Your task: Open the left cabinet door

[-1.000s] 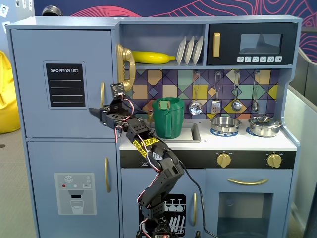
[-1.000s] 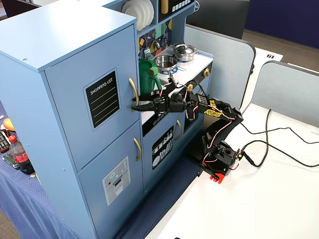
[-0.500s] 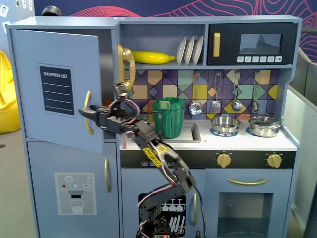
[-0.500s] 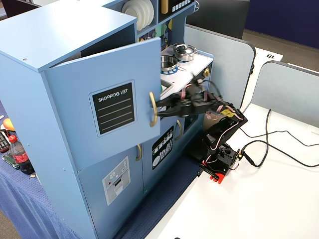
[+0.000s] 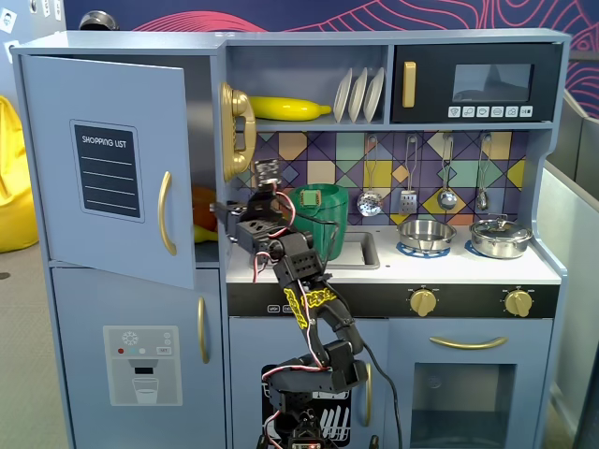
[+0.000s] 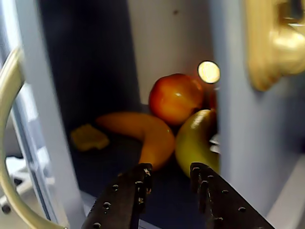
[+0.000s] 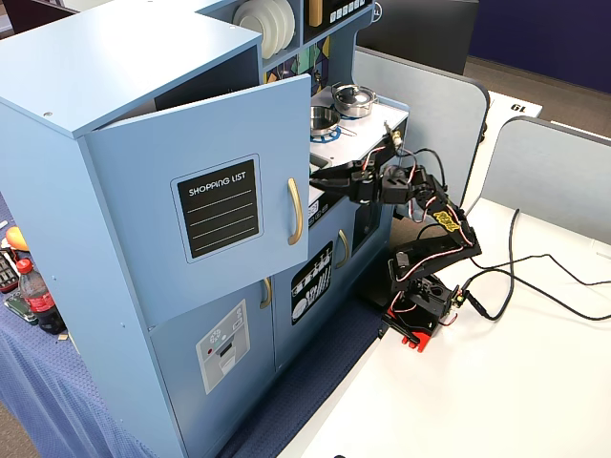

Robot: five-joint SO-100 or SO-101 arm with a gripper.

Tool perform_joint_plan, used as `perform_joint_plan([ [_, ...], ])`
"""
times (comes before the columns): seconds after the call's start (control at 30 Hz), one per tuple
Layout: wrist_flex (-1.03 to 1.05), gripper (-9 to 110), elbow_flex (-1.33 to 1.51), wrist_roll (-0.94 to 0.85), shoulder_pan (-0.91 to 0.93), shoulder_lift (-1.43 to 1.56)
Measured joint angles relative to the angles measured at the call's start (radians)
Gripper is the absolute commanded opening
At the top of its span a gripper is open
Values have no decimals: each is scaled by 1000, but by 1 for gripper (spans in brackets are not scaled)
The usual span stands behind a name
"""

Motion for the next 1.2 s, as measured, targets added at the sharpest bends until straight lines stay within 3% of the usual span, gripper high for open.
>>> perform_joint_plan([
  [0.27,-109,0,46,-163,-212,-58],
  [0.5,-173,0,48,-179,-451,-91],
  [0.6,-166,0,48,-178,-471,-87],
  [0.73,-52,0,87,-110,-305,-57],
  [0.87,149,0,209,-31,14,-9],
  [1.0,301,0,416,44,301,89],
  [1.2,499,0,798,121,535,341],
])
